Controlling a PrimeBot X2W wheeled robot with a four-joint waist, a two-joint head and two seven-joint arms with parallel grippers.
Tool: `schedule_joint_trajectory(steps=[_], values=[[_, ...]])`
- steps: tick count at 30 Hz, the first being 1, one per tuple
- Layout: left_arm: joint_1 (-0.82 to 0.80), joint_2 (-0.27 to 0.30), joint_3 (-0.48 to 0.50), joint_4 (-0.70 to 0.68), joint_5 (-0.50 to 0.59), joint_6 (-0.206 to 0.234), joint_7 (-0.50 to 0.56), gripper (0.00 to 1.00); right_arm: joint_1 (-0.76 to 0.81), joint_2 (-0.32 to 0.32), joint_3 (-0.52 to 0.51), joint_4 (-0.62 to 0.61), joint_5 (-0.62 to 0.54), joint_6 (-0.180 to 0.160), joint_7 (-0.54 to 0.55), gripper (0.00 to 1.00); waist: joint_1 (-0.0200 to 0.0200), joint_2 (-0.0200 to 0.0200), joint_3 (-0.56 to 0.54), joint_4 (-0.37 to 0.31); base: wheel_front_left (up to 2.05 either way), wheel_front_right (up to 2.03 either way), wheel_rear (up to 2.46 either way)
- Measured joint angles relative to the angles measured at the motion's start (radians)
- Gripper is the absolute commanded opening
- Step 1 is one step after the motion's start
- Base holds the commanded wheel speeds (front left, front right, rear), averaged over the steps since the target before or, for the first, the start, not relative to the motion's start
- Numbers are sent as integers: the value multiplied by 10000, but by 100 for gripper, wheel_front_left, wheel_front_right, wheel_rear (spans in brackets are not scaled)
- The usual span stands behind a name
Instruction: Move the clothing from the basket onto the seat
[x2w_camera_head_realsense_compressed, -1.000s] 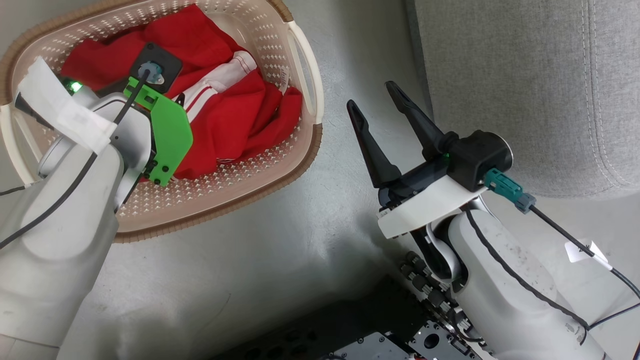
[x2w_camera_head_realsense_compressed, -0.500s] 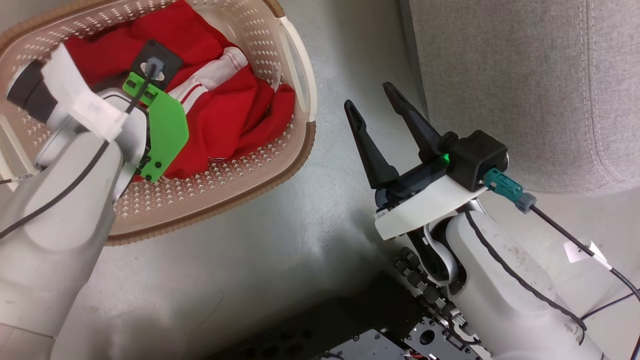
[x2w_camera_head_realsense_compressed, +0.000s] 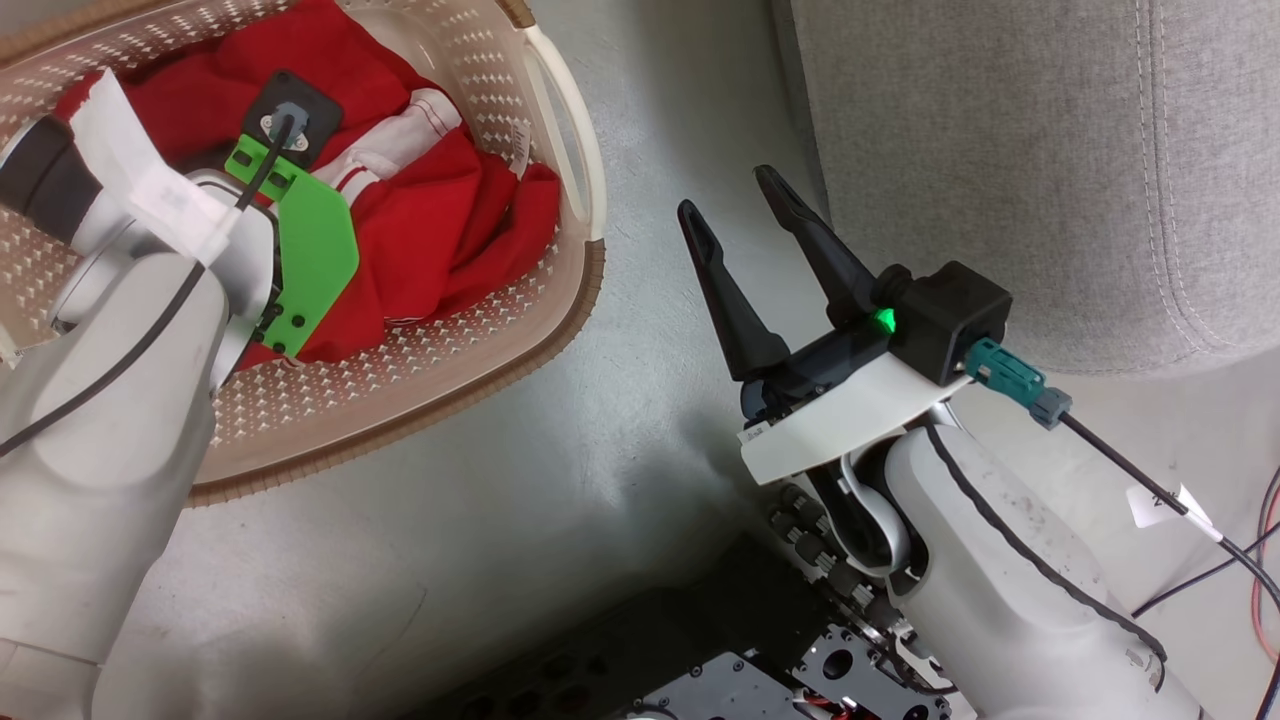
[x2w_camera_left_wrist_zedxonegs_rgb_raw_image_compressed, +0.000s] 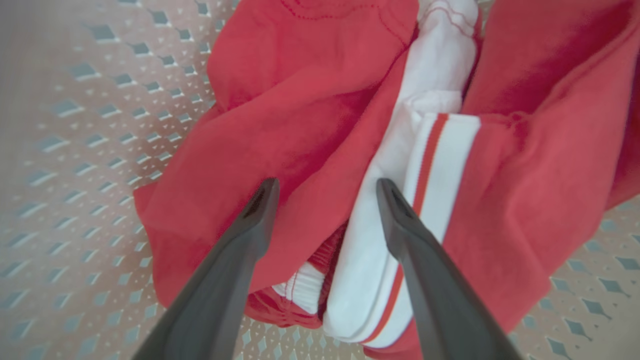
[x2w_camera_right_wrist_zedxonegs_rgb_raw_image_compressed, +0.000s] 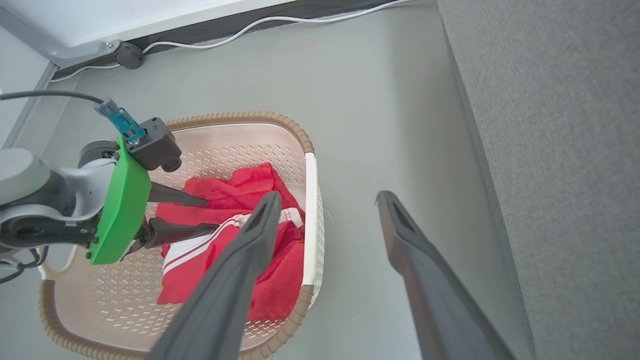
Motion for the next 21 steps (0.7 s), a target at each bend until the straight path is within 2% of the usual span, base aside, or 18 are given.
schedule_joint_trajectory(steps=[9,11,12,14,17,21], values=[[-70,-4,69,205,-153,0,-132,98,0,2,21,-17,10,-67,0,100,0,0,38,-110,0,0,0],[-70,-6,71,253,-163,0,-207,83,0,2,19,-25,10,-77,0,100,0,0,40,-128,0,0,0],[-70,-21,86,272,-221,0,-219,68,0,2,19,-36,10,-77,0,100,0,0,42,-135,0,0,0],[-70,-42,81,305,-245,0,-272,50,0,2,19,-59,10,-79,0,100,0,0,49,-147,0,0,0],[-70,-90,40,341,-332,0,-341,0,0,4,19,-61,8,-79,0,100,0,0,59,-159,0,0,0],[-70,-161,-6,420,-604,0,-426,0,0,4,15,-61,6,-81,0,100,-1,0,60,-166,0,0,0]])
